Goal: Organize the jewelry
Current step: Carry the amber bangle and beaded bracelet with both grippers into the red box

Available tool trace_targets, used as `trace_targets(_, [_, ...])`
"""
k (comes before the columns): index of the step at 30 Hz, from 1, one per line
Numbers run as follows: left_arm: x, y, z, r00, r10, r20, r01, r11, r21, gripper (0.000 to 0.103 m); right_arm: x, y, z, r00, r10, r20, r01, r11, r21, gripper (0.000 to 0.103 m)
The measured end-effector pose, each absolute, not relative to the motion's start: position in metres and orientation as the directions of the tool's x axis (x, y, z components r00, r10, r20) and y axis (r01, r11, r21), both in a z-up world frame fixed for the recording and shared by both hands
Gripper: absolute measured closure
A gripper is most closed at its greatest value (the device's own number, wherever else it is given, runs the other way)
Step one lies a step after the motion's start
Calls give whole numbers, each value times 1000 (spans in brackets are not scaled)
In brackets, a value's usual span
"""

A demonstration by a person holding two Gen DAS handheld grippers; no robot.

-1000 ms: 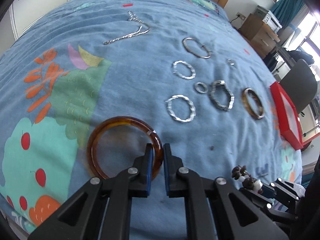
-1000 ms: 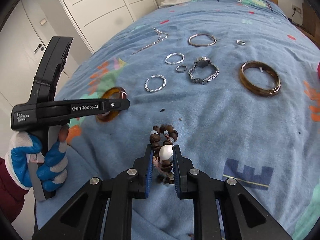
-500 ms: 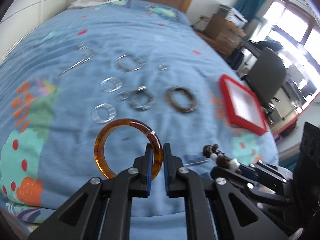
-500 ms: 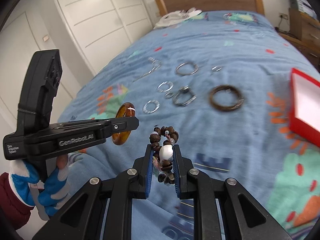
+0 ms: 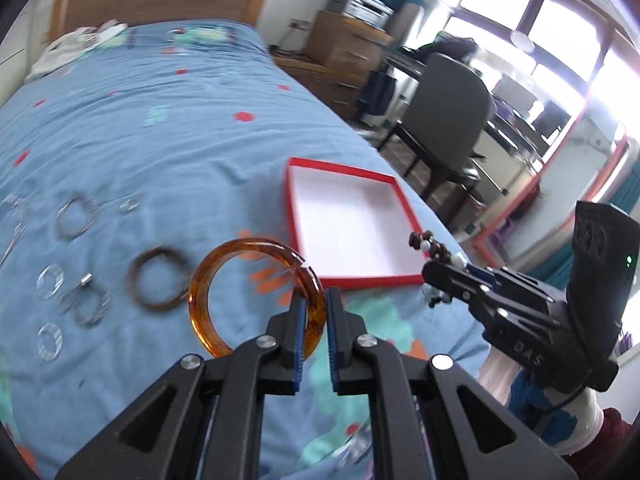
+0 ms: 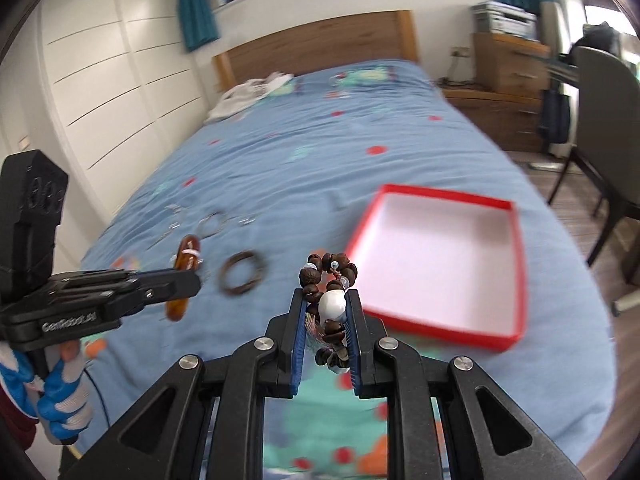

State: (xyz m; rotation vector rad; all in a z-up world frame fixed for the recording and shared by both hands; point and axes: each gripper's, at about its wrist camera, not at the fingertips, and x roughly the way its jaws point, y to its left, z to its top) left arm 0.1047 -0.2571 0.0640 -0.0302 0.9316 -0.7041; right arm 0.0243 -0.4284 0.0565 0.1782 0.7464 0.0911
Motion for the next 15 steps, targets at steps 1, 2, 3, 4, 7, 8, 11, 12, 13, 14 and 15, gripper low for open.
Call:
trace_targets(1, [110, -270, 62, 382, -570, -727, 552, 772, -316, 94, 29, -440, 54, 731, 130, -669, 1, 981, 192, 85])
trace_targets(2, [116, -282, 60, 369, -575, -730, 560, 764, -320, 94, 33, -449, 51, 731, 120, -672, 15, 981, 192, 85])
trace_targets(3, [121, -293, 57, 358, -579, -733, 566, 759, -322, 94, 38, -457, 48, 730, 110, -675, 29, 981, 192, 85])
trace_targets(4, [127, -306, 54, 348, -580, -736, 574, 753, -322, 94, 41, -468, 44, 728, 100, -678, 45, 980, 193, 85])
trace_targets(7, [145, -335, 41, 320, -584, -746, 585, 741, -330, 94, 58, -492, 28, 717, 76, -693, 80, 978, 190, 85])
trace_targets(8, [152, -346, 36, 308, -586, -749, 588, 737, -335, 94, 63, -497, 22, 712, 70, -699, 91, 978, 190, 85])
trace_targets(11, [165, -371, 21, 286, -584, -759, 598, 728, -335, 94, 79, -514, 4, 696, 53, -716, 120, 975, 189, 85])
trace_targets(12, [168, -379, 15, 277, -582, -764, 600, 726, -336, 94, 82, -520, -1, 691, 49, -721, 127, 974, 189, 85])
trace_targets(13, [171, -387, 8, 264, -583, -769, 599, 724, -343, 94, 86, -526, -8, 685, 44, -728, 135, 973, 185, 85])
trace_targets(14, [173, -393, 0, 251, -581, -774, 598, 722, -348, 94, 89, -529, -11, 680, 38, -732, 139, 974, 179, 85])
trace_targets(15, [175, -399, -6, 244, -576, -780, 597, 723, -347, 94, 92, -531, -15, 674, 29, -738, 141, 976, 168, 85])
